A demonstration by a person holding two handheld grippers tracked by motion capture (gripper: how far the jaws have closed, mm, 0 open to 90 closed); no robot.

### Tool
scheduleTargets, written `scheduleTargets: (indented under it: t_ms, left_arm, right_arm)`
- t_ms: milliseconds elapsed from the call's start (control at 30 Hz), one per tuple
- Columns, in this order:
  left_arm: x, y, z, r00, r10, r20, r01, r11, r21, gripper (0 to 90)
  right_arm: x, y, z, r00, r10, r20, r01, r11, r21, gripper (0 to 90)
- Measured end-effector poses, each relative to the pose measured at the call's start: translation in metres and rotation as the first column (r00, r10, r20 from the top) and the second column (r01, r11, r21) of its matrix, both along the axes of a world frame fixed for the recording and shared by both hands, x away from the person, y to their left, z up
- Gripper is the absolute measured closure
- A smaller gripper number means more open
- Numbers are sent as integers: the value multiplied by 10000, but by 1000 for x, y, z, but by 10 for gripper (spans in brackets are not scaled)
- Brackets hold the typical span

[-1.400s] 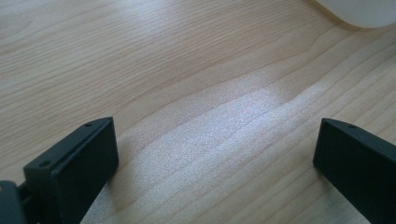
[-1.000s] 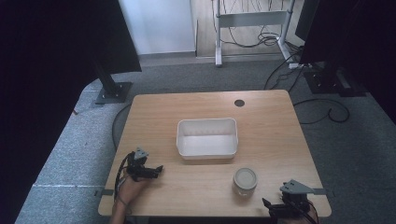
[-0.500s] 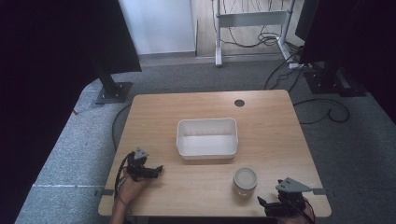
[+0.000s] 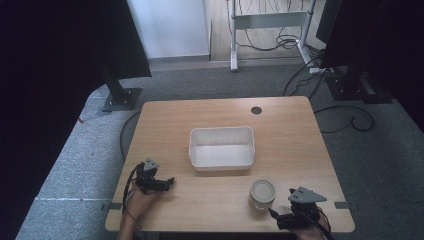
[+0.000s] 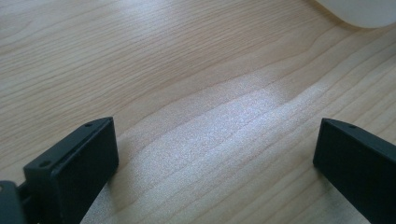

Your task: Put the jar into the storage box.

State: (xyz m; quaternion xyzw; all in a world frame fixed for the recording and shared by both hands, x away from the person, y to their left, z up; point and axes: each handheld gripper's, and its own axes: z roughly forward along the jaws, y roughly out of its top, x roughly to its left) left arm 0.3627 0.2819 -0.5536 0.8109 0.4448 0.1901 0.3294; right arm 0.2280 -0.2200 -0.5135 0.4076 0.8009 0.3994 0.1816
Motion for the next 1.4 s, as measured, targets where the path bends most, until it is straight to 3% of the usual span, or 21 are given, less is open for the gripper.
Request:
scheduleTargets:
  t_ms: [600, 1400]
  left_arm:
    - [0, 0, 0, 10000, -10, 1, 10, 10000, 3, 0]
    - [0, 0, 0, 10000, -15, -1, 15, 10000, -2, 0]
  right_arm:
    - [16, 23, 2, 9974, 689, 189, -692, 9975, 157, 0]
    - [33, 45, -14, 9956, 899, -266, -902, 9959, -114, 28]
